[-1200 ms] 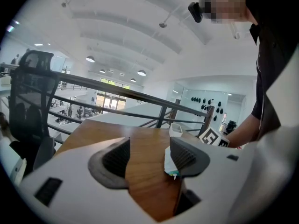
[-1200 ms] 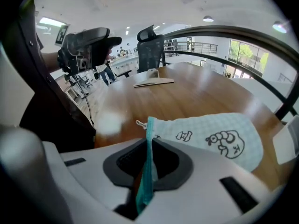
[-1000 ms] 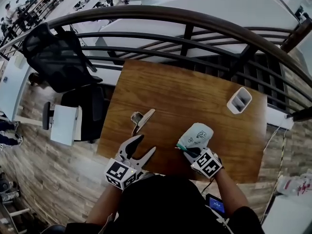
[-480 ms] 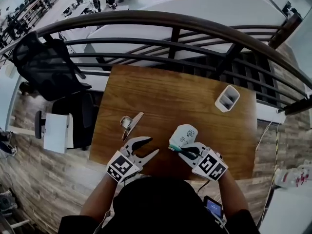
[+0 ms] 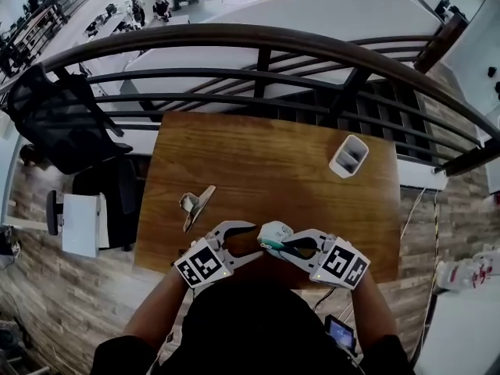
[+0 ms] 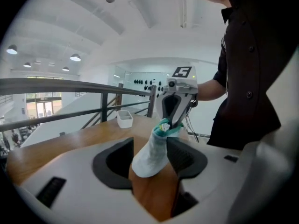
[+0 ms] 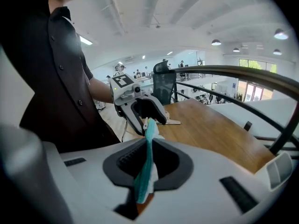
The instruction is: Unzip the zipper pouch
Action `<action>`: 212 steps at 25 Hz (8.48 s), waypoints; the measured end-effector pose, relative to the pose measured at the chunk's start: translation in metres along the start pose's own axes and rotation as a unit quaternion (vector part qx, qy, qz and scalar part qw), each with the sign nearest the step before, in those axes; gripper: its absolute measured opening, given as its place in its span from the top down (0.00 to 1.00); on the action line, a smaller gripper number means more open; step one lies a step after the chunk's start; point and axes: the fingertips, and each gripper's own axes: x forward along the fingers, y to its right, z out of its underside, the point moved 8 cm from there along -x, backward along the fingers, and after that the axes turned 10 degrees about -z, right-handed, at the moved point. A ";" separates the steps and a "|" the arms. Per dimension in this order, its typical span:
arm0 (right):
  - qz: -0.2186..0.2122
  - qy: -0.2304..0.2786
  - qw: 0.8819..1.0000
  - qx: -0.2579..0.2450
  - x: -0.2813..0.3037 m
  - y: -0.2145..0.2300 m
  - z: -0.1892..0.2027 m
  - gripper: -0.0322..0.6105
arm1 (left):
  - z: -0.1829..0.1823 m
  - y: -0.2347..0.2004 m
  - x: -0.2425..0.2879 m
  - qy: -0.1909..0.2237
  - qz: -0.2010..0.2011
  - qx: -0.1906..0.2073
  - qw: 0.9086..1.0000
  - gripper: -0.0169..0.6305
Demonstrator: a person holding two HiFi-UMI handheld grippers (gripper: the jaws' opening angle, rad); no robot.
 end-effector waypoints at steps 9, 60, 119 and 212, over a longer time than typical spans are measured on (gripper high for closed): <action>-0.032 0.034 0.998 0.029 -0.007 0.006 0.004 0.90 | -0.003 0.010 0.022 -0.018 0.050 0.042 0.998 0.78; 0.142 -0.033 0.987 -0.068 0.002 0.009 0.009 0.83 | -0.009 0.004 0.009 -0.044 0.018 0.030 0.998 0.93; 0.127 0.133 0.933 0.308 0.019 0.001 -0.013 0.67 | -0.005 0.022 0.018 -0.067 0.008 0.098 0.993 0.95; 0.093 0.195 0.913 0.346 0.018 0.002 -0.004 0.95 | -0.014 0.006 -0.012 -0.020 -0.002 0.058 0.998 0.89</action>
